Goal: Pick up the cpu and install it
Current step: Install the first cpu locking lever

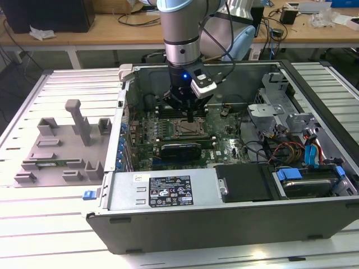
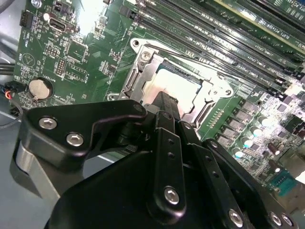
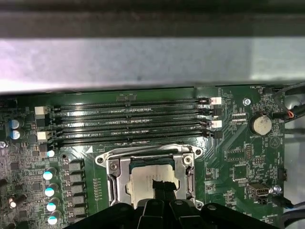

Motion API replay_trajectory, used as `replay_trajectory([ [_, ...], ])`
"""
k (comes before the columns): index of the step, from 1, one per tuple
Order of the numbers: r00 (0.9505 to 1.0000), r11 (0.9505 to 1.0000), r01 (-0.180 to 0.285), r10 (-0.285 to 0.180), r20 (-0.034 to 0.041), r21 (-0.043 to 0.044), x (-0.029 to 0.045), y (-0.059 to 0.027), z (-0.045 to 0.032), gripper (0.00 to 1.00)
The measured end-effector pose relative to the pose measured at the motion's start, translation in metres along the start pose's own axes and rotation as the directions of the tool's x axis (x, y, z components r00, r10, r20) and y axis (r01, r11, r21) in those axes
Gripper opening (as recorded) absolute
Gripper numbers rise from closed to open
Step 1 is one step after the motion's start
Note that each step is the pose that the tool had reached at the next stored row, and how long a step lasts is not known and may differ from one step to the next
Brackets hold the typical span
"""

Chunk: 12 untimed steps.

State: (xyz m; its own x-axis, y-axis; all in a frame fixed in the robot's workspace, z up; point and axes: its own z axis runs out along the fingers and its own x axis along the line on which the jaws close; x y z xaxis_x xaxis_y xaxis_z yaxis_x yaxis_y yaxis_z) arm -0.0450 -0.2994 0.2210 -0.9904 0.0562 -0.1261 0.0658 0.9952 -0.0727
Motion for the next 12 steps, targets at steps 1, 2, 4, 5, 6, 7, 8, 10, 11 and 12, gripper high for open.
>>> replay_trajectory([
  [1,1.0,1.0,0.0,0.0,-0.0008,0.0001,0.0,0.0,0.0,0.11],
  [2,1.0,1.0,0.0,0.0,-0.0049,0.0003,0.0001,-0.0001,0.0001,0.11],
  [4,0.9998,1.0,0.001,-0.001,-0.0217,-0.0008,0.0001,-0.0006,0.0004,0.11],
  [5,0.9995,1.0,0.002,-0.002,-0.0311,-0.0037,0.0,-0.001,0.0006,0.11],
  [6,0.9995,1.0,0.002,-0.002,-0.0313,-0.004,0.0,-0.001,0.0006,0.11],
  [7,0.9995,1.0,0.002,-0.002,-0.0313,-0.0041,0.0,-0.001,0.0006,0.11],
  [8,0.9995,1.0,0.002,-0.002,-0.0314,-0.0042,0.0,-0.001,0.0006,0.11],
  [10,0.9995,1.0,0.002,-0.002,-0.0314,-0.0044,0.0,-0.0011,0.0005,0.11],
  [11,0.9995,1.0,0.002,-0.002,-0.0316,-0.0042,0.0,-0.0012,0.0,0.11],
  [12,0.9995,1.0,0.002,-0.002,-0.0315,-0.0043,-0.0001,-0.0012,-0.0008,0.11],
])
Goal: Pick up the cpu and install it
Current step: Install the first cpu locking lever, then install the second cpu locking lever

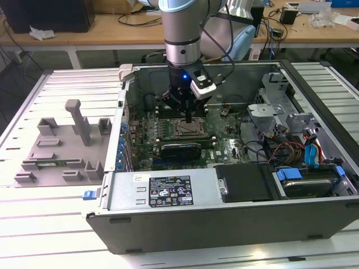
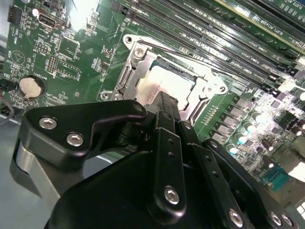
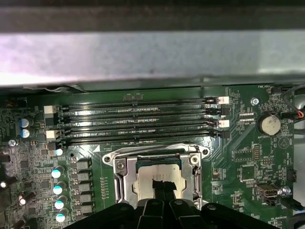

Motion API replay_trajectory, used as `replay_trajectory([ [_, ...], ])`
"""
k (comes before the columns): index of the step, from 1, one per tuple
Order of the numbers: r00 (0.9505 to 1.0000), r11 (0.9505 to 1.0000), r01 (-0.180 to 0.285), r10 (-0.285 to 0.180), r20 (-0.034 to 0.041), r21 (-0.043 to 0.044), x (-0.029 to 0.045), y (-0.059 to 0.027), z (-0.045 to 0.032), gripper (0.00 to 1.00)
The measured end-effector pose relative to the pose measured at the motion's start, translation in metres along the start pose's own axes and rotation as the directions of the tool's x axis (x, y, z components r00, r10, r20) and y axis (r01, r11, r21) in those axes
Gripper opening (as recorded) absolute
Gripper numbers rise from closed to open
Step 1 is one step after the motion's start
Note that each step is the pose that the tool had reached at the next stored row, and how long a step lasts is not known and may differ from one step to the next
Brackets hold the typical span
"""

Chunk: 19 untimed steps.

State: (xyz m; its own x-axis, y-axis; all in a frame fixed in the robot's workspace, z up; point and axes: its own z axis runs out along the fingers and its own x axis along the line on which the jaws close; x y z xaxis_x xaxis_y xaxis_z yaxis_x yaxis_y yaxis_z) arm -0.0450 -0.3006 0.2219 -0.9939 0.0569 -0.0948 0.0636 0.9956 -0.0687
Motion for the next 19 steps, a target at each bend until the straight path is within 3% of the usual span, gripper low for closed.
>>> replay_trajectory([
  [19,1.0,1.0,0.0,0.0,-0.0001,0.0001,-0.0004,-0.0006,-0.0033,0.11],
])
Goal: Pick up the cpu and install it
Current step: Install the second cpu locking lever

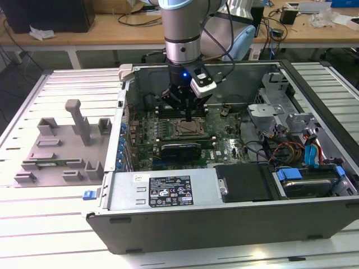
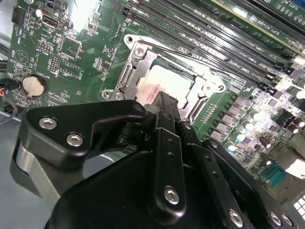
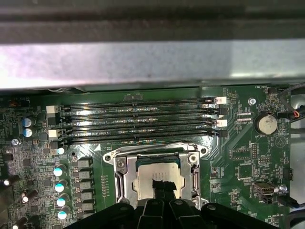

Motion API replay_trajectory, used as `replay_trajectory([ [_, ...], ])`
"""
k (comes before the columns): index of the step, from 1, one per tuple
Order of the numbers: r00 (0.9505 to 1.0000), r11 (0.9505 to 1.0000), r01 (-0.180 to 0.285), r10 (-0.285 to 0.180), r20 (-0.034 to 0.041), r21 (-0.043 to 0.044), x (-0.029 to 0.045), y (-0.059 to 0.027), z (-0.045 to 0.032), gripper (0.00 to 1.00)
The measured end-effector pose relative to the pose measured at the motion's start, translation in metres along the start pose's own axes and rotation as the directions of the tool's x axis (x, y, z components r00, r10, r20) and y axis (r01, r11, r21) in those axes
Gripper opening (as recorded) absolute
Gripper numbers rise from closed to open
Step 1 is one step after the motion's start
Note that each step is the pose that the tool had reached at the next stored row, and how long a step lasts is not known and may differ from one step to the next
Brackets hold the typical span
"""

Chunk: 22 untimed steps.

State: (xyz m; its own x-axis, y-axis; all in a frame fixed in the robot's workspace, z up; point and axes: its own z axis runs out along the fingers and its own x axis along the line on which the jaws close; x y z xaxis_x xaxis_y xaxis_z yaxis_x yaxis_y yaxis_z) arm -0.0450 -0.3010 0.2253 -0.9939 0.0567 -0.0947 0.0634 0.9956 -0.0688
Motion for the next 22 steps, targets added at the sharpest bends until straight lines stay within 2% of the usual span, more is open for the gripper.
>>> replay_trajectory([
  [17,1.0,1.0,0.0,0.0,0.0002,-0.0003,-0.0008,-0.0142,0.0012,0.11],
  [20,1.0,1.0,0.0,0.0,0.0001,-0.0001,-0.001,-0.0144,-0.0011,0.11],
  [22,1.0,1.0,0.0,0.0,0.0001,-0.0001,-0.0015,-0.0148,-0.0067,0.11],
])
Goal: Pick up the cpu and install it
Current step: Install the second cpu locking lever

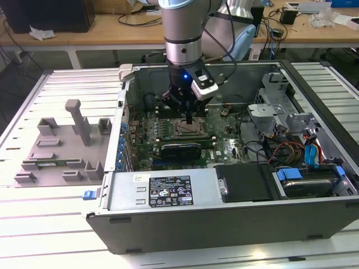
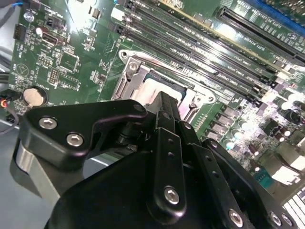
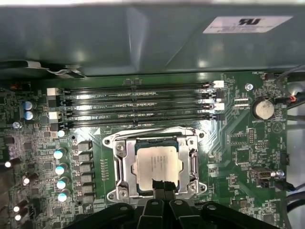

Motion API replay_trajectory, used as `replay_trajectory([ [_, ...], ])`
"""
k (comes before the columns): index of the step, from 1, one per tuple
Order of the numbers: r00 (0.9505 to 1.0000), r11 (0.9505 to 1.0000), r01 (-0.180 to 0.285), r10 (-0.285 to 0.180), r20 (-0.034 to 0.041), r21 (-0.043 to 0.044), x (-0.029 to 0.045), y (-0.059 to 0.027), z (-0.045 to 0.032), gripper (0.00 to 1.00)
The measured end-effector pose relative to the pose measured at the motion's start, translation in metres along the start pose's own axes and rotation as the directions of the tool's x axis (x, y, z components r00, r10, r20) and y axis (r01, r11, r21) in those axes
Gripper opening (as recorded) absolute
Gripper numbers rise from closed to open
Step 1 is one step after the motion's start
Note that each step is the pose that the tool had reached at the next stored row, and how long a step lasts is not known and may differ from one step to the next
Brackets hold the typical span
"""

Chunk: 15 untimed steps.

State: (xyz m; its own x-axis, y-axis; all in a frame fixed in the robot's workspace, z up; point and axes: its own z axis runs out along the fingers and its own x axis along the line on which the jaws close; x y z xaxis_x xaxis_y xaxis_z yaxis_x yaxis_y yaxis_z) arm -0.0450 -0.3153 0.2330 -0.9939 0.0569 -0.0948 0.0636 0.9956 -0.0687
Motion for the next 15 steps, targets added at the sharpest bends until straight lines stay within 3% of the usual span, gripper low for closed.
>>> replay_trajectory([
  [6,1.0,1.0,0.0,0.0,0.0,0.0003,-0.0012,-0.0009,-0.0128,0.11],
  [12,1.0,1.0,0.0,0.0,-0.0002,0.0003,-0.0013,-0.0009,-0.013,0.11],
  [13,1.0,1.0,0.001,-0.001,-0.0034,0.0006,-0.0013,-0.0009,-0.0131,0.11],
  [14,0.9999,1.0,0.001,-0.001,-0.0126,0.0011,-0.0014,-0.0009,-0.013,0.11],
  [15,0.9996,1.0,0.002,-0.002,-0.0287,0.002,-0.0016,-0.0009,-0.0129,0.11],
])
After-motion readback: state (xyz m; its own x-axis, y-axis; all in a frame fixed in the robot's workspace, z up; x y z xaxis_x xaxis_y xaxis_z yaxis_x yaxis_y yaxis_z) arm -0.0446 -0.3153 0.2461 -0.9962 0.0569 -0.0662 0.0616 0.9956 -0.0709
